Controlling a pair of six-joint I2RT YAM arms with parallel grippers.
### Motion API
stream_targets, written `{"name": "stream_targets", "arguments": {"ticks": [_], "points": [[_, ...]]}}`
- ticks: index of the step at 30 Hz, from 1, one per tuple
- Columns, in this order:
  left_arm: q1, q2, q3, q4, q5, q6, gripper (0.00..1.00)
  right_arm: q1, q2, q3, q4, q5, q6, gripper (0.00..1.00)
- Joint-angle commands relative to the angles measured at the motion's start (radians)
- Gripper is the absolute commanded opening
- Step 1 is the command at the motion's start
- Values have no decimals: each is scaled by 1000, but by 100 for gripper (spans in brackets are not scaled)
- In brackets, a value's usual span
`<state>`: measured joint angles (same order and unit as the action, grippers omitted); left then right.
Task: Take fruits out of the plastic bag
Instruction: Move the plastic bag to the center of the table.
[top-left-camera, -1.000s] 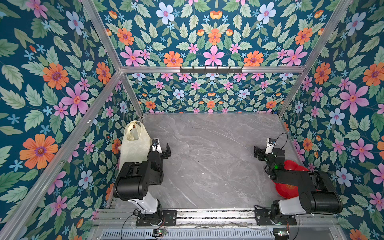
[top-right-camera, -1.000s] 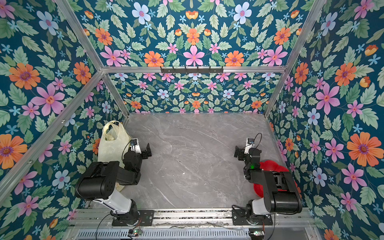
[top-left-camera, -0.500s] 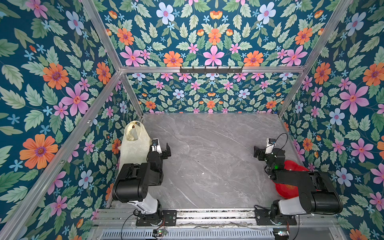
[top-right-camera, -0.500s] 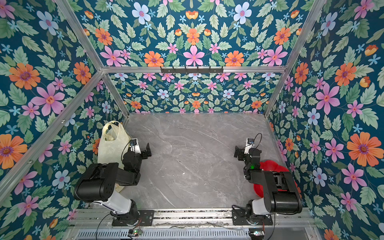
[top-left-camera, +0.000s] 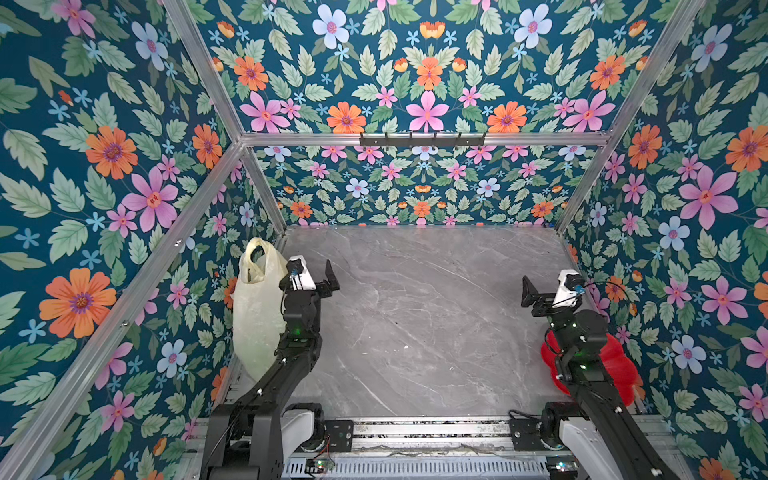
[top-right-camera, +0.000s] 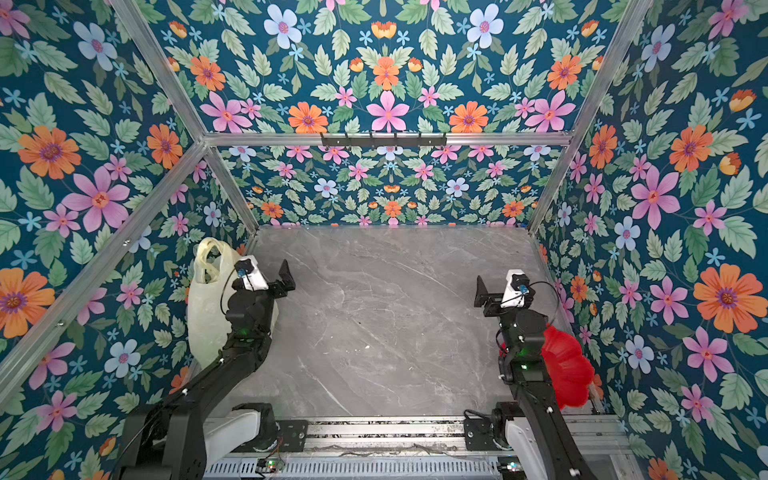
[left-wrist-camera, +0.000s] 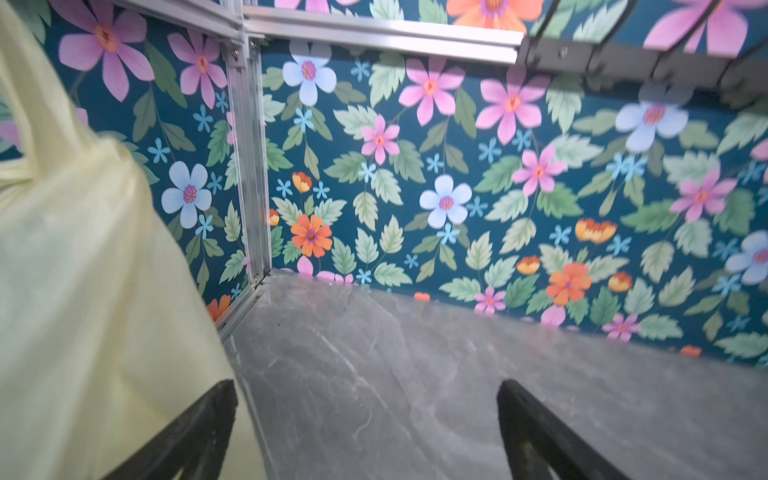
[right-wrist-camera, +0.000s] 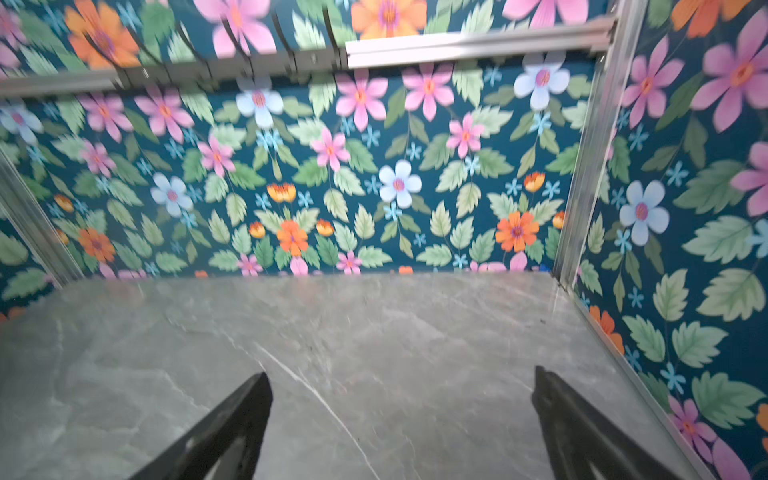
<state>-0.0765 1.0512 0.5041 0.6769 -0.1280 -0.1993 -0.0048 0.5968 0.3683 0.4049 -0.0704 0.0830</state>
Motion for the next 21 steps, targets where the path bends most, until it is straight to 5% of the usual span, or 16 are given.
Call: {"name": "stream_targets", "arguments": {"ticks": [1, 9, 12, 15, 21], "points": [[-2, -65, 89, -305, 39, -169, 100, -1, -98, 62, -249, 29, 126, 99], [-1, -258, 303, -617, 154, -295, 100, 0, -90, 295, -628, -2, 367, 99], [0, -306, 392, -787, 50, -416, 100, 0, -100, 313, -638, -32, 425, 99], [0, -317, 463, -848, 10, -336, 100, 0, -89, 336, -652, -68, 426, 99], [0, -138, 731, -1239, -293, -293, 100, -1, 2, 414, -753, -135, 396, 97]]}}
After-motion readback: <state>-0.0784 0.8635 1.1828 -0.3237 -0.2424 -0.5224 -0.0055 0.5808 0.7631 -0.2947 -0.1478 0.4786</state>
